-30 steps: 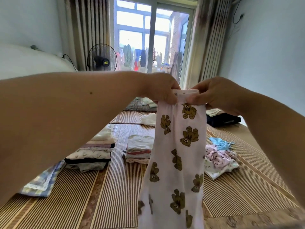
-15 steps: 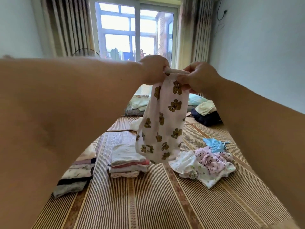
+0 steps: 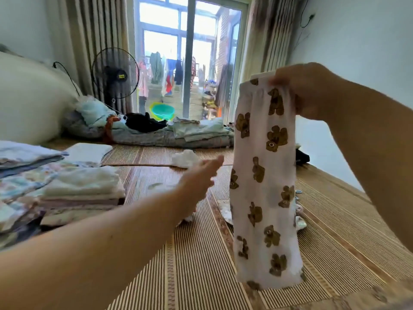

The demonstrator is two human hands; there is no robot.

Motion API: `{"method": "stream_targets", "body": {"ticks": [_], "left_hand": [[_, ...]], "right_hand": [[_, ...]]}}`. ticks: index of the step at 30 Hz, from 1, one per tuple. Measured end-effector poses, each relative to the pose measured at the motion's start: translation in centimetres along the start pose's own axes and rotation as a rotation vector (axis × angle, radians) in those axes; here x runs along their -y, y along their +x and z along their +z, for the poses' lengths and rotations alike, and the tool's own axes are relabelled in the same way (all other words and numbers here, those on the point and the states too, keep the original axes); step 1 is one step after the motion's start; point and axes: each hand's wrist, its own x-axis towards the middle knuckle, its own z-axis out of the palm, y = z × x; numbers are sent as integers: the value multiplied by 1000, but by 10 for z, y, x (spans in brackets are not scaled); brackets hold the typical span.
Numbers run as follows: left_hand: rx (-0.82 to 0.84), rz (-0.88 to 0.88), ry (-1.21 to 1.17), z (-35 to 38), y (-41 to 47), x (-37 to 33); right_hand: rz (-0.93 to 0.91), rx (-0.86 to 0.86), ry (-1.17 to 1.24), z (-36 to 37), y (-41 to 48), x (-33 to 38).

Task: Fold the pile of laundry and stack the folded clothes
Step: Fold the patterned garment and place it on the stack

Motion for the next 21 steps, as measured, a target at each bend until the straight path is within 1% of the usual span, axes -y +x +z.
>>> {"method": "stream_targets", "body": {"ticks": [2, 5, 8, 9, 11, 14, 17, 19, 21], "left_hand": [[134, -119, 28, 5, -29, 42], [254, -160, -8, 14, -54, 78], [432, -213, -224, 14, -57, 84], [493, -203, -313, 11, -57, 83], [550, -138, -411, 5, -58, 75], [495, -59, -443, -7, -56, 60], [343, -28, -384, -24, -53, 51], [223, 17, -271, -39, -51, 47], [108, 66, -93, -54, -52, 41]], "right_hand": [[23, 12, 41, -11, -8, 3], [45, 93, 74, -27, -14, 10], [32, 142, 11, -38, -15, 15], [32, 159, -12, -41, -15, 15], [74, 125, 57, -46, -15, 15], [76, 103, 106, -48, -18, 15], [58, 66, 108, -47, -20, 18], [59, 9, 85, -42, -25, 26], [89, 2, 89, -35, -30, 31]]}}
